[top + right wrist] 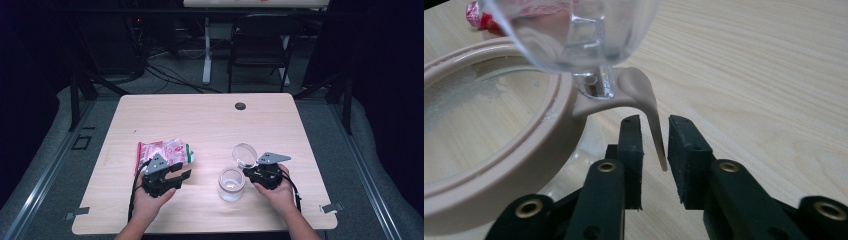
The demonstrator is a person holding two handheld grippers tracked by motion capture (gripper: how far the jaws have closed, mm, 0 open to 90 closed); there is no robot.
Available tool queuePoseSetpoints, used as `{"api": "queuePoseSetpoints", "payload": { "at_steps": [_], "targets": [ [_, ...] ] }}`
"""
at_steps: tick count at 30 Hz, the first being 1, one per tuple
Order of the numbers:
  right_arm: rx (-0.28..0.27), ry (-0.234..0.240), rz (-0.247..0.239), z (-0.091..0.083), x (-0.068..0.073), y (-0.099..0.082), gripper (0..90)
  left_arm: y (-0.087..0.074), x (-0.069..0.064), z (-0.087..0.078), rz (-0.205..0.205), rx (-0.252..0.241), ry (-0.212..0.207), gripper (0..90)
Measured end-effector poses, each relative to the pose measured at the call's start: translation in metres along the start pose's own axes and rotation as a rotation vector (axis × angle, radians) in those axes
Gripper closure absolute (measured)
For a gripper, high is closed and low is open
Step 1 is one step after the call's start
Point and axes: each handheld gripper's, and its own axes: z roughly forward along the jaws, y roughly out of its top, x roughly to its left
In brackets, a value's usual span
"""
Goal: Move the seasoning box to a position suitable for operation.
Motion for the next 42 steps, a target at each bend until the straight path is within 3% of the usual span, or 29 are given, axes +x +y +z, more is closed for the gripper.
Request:
{"api": "queuePoseSetpoints", "payload": {
  "at_steps": [4, 7, 12, 16, 18, 20, 22, 24, 27, 32, 36, 42],
  "targets": [
    [0.016, 0.023, 0.005, -0.007, 0.000, 0.000, 68.4, 0.001, 0.005, -0.003, -0.008, 0.001, 0.012, 54.1],
    [0.018, 0.010, -0.008, -0.011, 0.003, 0.000, 65.1, 0.001, 0.009, -0.004, -0.006, 0.006, 0.010, 51.8],
    [0.012, 0.008, 0.002, -0.016, 0.003, 0.001, 61.2, 0.003, 0.011, -0.007, 0.013, 0.005, 0.034, 48.9],
    [0.011, 0.008, -0.008, -0.019, 0.002, 0.001, 59.9, 0.003, 0.012, -0.008, 0.038, 0.032, 0.041, 48.7],
    [0.006, 0.007, -0.003, -0.020, 0.001, 0.001, 59.6, 0.002, 0.015, -0.008, 0.027, 0.042, 0.055, 49.4],
    [0.004, 0.010, -0.007, -0.022, 0.001, 0.001, 59.4, 0.003, 0.017, -0.009, 0.012, 0.048, 0.043, 53.5],
    [-0.002, 0.009, -0.008, -0.023, 0.001, 0.001, 59.2, 0.004, 0.019, -0.011, 0.010, 0.058, 0.065, 53.2],
    [-0.002, 0.003, -0.013, -0.025, 0.000, 0.001, 58.9, 0.005, 0.020, -0.010, 0.013, 0.068, 0.091, 50.1],
    [-0.017, -0.008, -0.009, -0.028, 0.000, -0.001, 58.7, 0.004, 0.024, -0.005, 0.015, 0.096, 0.089, 42.3],
    [-0.030, -0.016, 0.000, -0.033, -0.001, -0.002, 58.0, 0.001, 0.019, 0.008, 0.106, 0.153, 0.129, 35.9],
    [-0.025, -0.023, 0.005, -0.035, -0.003, -0.005, 57.6, -0.002, 0.013, 0.018, 0.187, 0.183, 0.228, 35.8],
    [-0.026, -0.031, 0.002, -0.040, -0.003, -0.009, 57.6, -0.003, 0.019, 0.030, 0.209, 0.219, 0.249, 36.7]
  ]
}}
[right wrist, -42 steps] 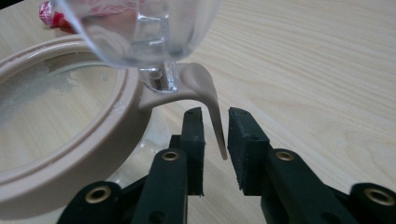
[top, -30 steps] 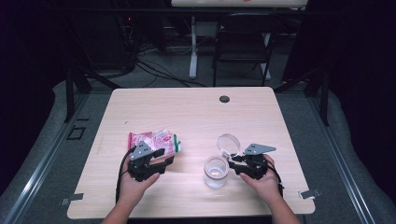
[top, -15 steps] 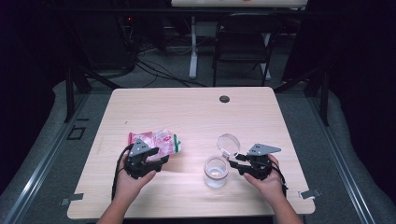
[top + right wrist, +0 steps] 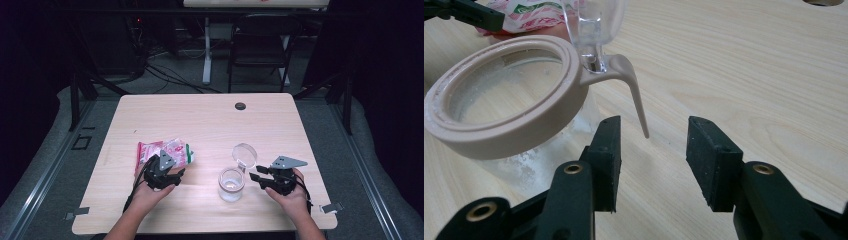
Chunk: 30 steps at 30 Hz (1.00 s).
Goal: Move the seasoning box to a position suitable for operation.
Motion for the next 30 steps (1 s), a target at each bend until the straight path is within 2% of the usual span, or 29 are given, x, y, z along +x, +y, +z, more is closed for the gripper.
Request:
{"api": "queuePoseSetpoints", "payload": {
  "at_steps": [3, 5, 9, 11, 17, 25, 30],
  "targets": [
    [-0.007, -0.008, 0.008, -0.003, 0.000, -0.002, 57.3, 0.000, 0.000, 0.008, 0.041, 0.017, 0.028, 36.6],
    [-0.015, -0.012, 0.017, -0.005, -0.001, -0.003, 57.0, 0.000, 0.000, 0.014, 0.068, 0.022, 0.033, 36.5],
    [-0.018, -0.022, 0.016, -0.009, -0.001, -0.006, 56.4, 0.002, 0.001, 0.021, 0.081, 0.038, 0.070, 37.4],
    [-0.024, -0.024, 0.023, -0.010, -0.001, -0.007, 56.4, 0.002, 0.002, 0.024, 0.080, 0.045, 0.073, 37.8],
    [-0.024, -0.028, 0.024, -0.012, -0.002, -0.008, 56.1, 0.000, 0.010, 0.036, 0.043, 0.074, 0.077, 41.2],
    [-0.024, -0.031, 0.021, -0.012, -0.001, -0.009, 55.9, -0.002, 0.015, 0.039, 0.017, 0.098, 0.103, 55.6],
    [-0.026, -0.031, 0.023, -0.011, -0.001, -0.009, 55.8, -0.002, 0.020, 0.038, -0.032, 0.108, 0.108, 66.4]
  ]
}}
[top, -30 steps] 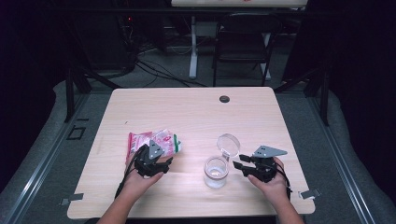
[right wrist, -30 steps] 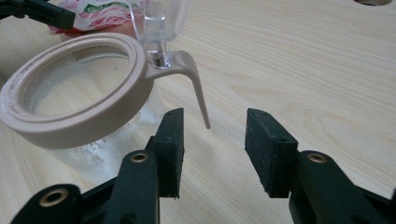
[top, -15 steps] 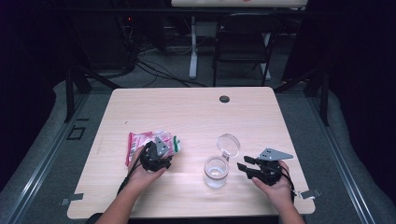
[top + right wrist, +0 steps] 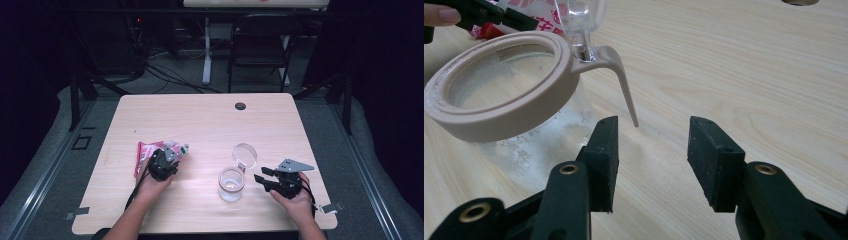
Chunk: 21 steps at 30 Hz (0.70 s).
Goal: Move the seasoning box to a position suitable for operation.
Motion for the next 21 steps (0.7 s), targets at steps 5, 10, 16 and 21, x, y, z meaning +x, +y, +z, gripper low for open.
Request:
{"api": "queuePoseSetpoints", "payload": {
  "at_steps": [5, 10, 16, 21],
  "targets": [
    [-0.001, 0.000, 0.001, 0.001, 0.000, 0.000, 55.9, -0.001, 0.009, -0.001, -0.063, -0.007, -0.028, 75.4],
    [0.003, 0.000, 0.000, 0.001, 0.000, -0.001, 55.9, -0.003, 0.017, -0.002, -0.118, -0.015, -0.067, 79.9],
    [0.002, 0.001, 0.003, 0.001, 0.000, -0.001, 55.9, -0.004, 0.023, -0.005, -0.158, -0.031, -0.082, 87.2],
    [-0.002, 0.002, 0.006, 0.002, 0.000, -0.001, 55.9, -0.005, 0.026, -0.007, -0.182, -0.042, -0.090, 90.0]
  ]
}}
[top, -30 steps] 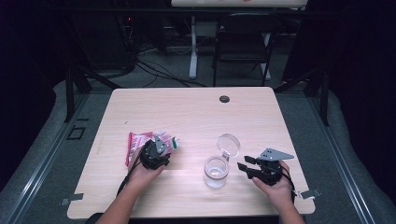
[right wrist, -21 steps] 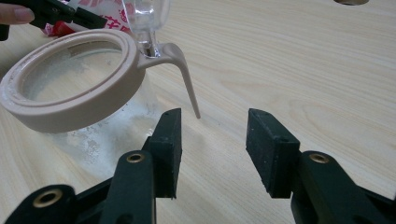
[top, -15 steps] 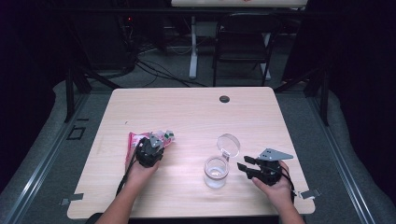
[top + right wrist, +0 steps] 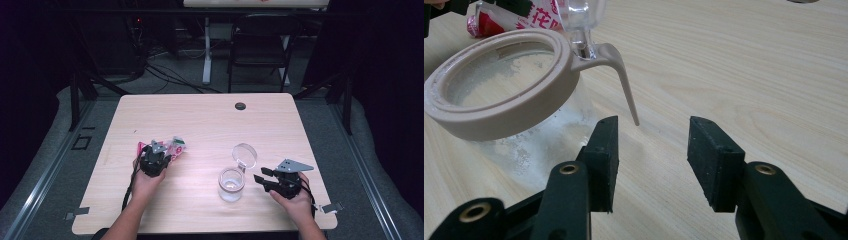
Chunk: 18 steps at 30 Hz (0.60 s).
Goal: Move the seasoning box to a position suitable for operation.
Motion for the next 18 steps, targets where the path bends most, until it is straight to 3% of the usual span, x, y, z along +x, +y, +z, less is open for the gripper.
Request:
{"api": "queuePoseSetpoints", "payload": {
  "at_steps": [9, 18],
  "targets": [
    [0.003, 0.001, -0.003, 0.000, -0.001, 0.000, 55.7, -0.001, 0.011, -0.007, -0.073, -0.027, -0.046, 90.0],
    [0.004, -0.004, -0.003, -0.001, -0.001, 0.001, 55.3, -0.003, 0.024, -0.023, -0.155, -0.088, -0.077, 90.0]
  ]
}}
